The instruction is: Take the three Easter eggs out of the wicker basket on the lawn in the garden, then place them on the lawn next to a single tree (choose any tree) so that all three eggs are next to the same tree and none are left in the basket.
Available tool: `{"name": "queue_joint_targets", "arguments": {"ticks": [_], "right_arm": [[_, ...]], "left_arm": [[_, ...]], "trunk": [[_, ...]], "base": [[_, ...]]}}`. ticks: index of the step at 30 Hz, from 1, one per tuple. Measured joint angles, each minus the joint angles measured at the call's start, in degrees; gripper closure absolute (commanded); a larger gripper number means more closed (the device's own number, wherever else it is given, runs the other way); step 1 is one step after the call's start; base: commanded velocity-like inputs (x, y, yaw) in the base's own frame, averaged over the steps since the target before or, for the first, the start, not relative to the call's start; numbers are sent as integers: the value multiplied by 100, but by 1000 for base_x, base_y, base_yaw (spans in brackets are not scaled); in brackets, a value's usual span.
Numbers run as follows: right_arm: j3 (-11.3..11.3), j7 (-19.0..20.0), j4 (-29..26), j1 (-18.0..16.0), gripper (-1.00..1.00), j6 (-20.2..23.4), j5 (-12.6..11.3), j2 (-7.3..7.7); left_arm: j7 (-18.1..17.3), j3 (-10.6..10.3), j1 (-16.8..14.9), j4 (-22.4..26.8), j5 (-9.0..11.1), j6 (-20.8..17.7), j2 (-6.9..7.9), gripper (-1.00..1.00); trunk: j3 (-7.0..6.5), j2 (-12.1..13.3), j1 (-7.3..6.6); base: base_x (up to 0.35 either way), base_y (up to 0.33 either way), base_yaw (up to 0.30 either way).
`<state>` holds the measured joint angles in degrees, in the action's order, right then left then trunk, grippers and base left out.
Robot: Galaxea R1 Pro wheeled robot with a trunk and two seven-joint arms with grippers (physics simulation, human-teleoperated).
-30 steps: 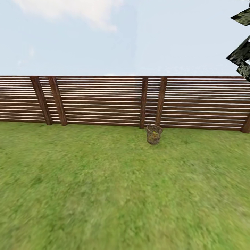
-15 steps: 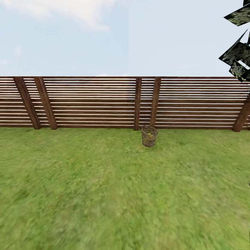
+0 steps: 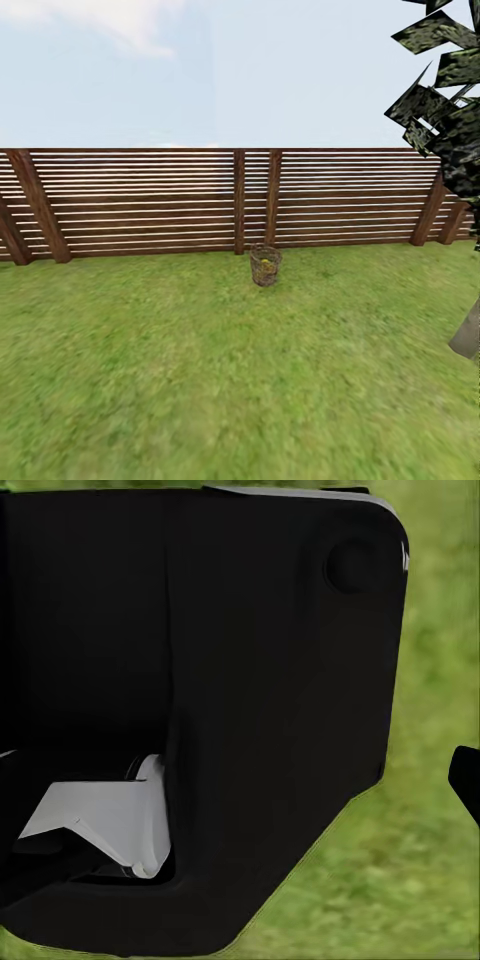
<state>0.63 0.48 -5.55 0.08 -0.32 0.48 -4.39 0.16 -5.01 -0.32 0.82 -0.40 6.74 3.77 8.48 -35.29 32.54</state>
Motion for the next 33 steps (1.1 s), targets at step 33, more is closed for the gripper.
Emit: {"name": "queue_joint_targets", "arguments": {"ticks": [33], "right_arm": [[-3, 0, 0, 0, -100, -7, 0, -8]], "left_arm": [[0, 0, 0, -1, 0, 0, 0, -100]], "trunk": [[0, 0, 0]], "base": [[329, 62, -106]]}}
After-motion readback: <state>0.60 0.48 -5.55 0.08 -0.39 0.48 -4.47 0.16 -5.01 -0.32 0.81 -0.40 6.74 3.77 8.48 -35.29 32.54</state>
